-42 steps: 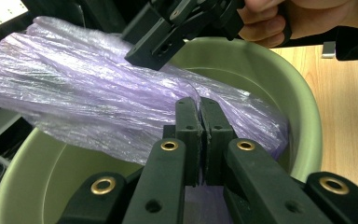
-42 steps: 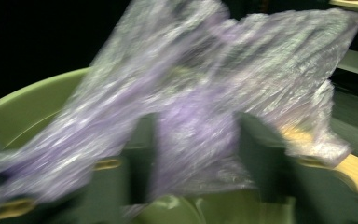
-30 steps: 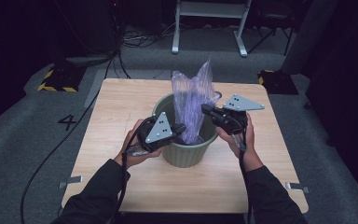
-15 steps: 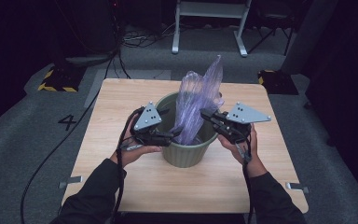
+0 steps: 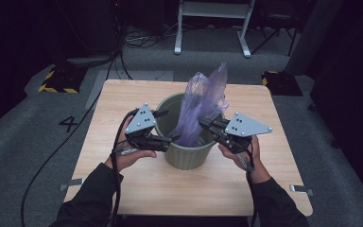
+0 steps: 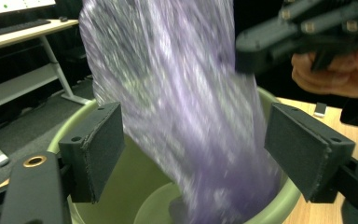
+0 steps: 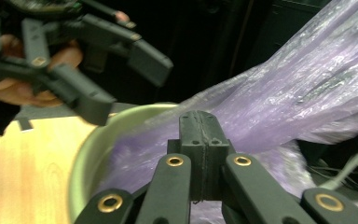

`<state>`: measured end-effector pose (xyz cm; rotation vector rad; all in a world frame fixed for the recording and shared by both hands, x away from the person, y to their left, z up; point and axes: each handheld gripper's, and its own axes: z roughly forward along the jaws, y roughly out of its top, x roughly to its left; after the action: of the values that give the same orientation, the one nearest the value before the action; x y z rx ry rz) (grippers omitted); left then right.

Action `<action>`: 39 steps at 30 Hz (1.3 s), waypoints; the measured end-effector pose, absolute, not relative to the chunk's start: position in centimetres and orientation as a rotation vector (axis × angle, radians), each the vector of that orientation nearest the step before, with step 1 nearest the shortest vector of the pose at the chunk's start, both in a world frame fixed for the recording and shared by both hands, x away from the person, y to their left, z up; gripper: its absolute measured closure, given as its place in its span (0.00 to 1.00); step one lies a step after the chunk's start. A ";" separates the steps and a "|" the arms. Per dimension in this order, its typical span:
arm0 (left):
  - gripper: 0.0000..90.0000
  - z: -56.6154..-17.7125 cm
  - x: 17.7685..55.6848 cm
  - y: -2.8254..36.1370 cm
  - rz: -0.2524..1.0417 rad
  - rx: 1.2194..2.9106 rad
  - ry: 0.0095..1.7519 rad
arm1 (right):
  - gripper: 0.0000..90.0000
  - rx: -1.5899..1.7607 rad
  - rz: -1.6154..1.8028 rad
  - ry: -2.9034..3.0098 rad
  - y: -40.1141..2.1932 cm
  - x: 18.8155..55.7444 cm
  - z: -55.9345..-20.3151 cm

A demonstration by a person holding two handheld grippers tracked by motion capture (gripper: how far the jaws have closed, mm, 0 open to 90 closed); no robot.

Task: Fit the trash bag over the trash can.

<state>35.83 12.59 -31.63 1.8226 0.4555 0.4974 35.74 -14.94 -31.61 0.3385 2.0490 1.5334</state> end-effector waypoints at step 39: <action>0.99 -28.5 34.3 12.4 0.561 1.829 0.270 | 0.84 0.226 1.526 2.133 -12.5 33.1 -33.5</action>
<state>34.29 12.41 -28.51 1.8295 0.2698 0.5606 33.08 -12.46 -33.53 0.2261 2.1330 1.5263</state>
